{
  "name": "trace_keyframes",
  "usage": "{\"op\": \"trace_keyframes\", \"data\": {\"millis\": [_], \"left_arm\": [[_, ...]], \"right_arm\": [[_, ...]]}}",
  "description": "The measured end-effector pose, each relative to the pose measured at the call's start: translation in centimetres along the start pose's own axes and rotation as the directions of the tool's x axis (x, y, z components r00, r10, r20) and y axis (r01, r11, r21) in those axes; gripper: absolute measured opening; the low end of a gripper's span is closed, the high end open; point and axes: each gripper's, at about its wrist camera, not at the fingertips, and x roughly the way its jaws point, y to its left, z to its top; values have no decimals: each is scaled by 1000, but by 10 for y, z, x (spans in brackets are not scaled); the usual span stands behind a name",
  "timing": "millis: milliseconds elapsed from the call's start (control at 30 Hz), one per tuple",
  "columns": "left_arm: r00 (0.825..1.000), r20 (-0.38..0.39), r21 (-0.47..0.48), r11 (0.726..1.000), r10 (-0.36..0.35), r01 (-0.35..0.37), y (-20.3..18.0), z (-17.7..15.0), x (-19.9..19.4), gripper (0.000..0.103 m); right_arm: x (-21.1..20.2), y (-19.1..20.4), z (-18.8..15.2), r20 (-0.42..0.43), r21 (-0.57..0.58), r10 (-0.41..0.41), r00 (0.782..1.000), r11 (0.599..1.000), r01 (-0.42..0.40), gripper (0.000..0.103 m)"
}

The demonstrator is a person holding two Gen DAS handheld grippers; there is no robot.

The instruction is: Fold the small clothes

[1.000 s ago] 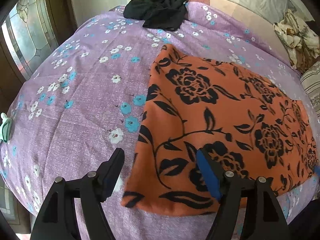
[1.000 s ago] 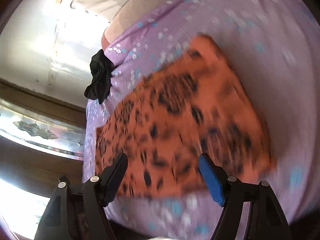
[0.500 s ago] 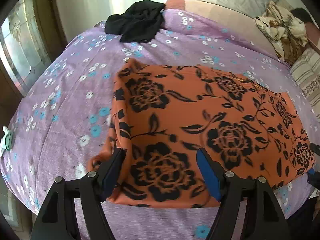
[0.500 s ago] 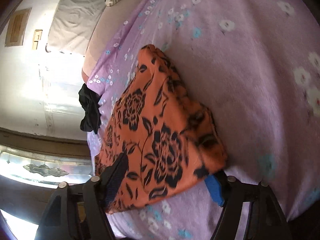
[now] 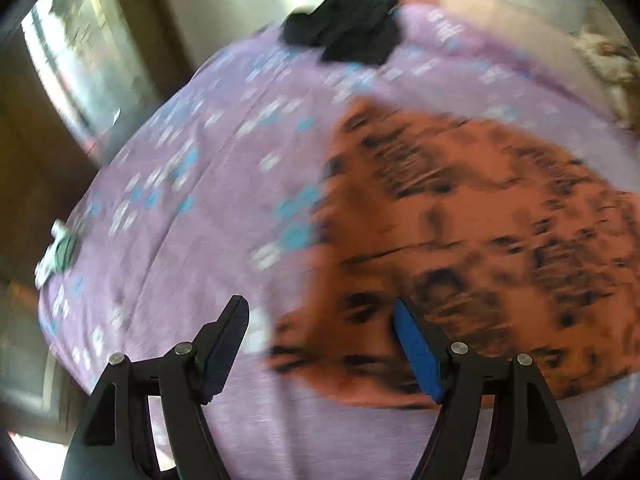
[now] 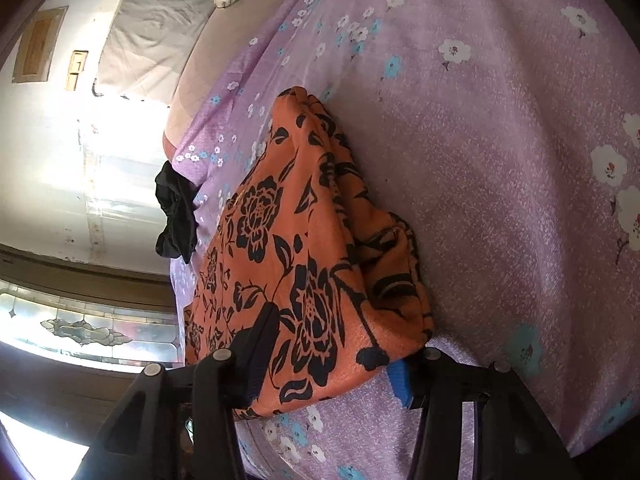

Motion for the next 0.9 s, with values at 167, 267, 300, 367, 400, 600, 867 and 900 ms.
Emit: {"op": "trace_keyframes", "data": {"millis": [167,267,300,367,400,600,867,900], "left_arm": [[994,108,-38,999,19,-15,9,8,-30,76],[983,180,9,999,-47,46,-15,17,-51,76],[977,192,47,996,-89,82,-30,19,-56,76],[969,191,113,984,-157,137,-60,20,-60,76],[965,185,147,976,-187,161,-75,20,-59,76],[985,12,285,944,-174,163,-147,5,-7,77],[967,156,254,954,-202,158,-132,6,-43,79],[970,133,266,950,-204,163,-135,5,-38,79]], "right_arm": [[-1,1,0,2,2,1,1000,1000,-1,53],[-1,6,1,7,-28,-19,1000,999,20,52],[0,8,1,11,-32,-26,1000,999,27,52],[1,10,2,16,-41,-38,999,998,39,52],[1,9,2,18,-30,-39,999,999,40,52],[6,11,7,16,-40,-52,999,998,53,45],[9,13,7,25,-46,-102,994,994,103,43],[10,12,6,29,-42,-79,996,996,80,48]]}}
